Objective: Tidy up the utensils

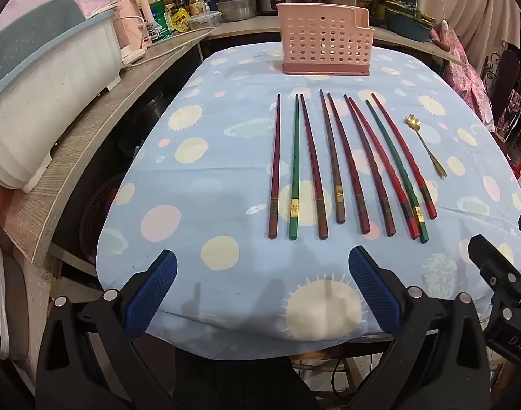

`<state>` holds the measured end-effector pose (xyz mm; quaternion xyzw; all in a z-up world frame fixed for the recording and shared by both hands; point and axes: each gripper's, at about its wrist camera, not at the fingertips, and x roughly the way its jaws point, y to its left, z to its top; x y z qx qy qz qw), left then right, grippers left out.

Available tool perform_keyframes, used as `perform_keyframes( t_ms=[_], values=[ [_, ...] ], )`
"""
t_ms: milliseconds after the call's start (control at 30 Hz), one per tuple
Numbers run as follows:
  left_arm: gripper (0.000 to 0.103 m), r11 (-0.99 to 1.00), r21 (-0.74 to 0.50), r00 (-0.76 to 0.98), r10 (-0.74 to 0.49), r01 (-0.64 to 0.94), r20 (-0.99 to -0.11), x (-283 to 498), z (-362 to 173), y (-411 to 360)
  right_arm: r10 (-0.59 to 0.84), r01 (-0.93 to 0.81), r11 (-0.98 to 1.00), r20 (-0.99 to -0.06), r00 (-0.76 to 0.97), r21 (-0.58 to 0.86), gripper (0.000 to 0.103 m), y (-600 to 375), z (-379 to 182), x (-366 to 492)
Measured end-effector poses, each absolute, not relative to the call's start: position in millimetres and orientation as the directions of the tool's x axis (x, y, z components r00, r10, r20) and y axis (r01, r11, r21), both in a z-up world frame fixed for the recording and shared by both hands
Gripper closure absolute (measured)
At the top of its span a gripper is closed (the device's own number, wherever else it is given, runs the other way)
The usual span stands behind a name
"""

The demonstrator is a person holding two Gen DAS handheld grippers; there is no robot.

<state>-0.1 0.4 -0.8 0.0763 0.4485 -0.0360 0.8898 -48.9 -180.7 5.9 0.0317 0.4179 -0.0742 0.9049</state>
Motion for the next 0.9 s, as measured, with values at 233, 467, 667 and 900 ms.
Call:
perform_keyframes(
  t_ms=[233,467,667,900],
  values=[
    [0.007,0.987,0.093,0.588,-0.001,0.13,-0.809,1.3,-1.2,4.0,-0.099,0.161,0.987,-0.764,0.637,0.006,0.007,-179.3,5.2,-48.0],
    [0.007,0.986,0.105,0.583,0.01,0.129,-0.813,3.0,-3.1,2.6,-0.096,0.157,0.988,-0.763,0.639,0.006,0.007,-177.8,6.9,-47.9],
    [0.007,0.986,0.106,0.584,0.012,0.127,-0.812,3.3,-3.4,2.3,-0.099,0.158,0.987,-0.765,0.636,0.004,0.007,-177.1,7.8,-47.6],
    [0.007,0.986,0.108,0.583,0.015,0.125,-0.813,3.5,-4.5,2.0,-0.092,0.158,0.987,-0.767,0.635,0.012,0.007,-179.5,3.5,-45.2]
  ],
)
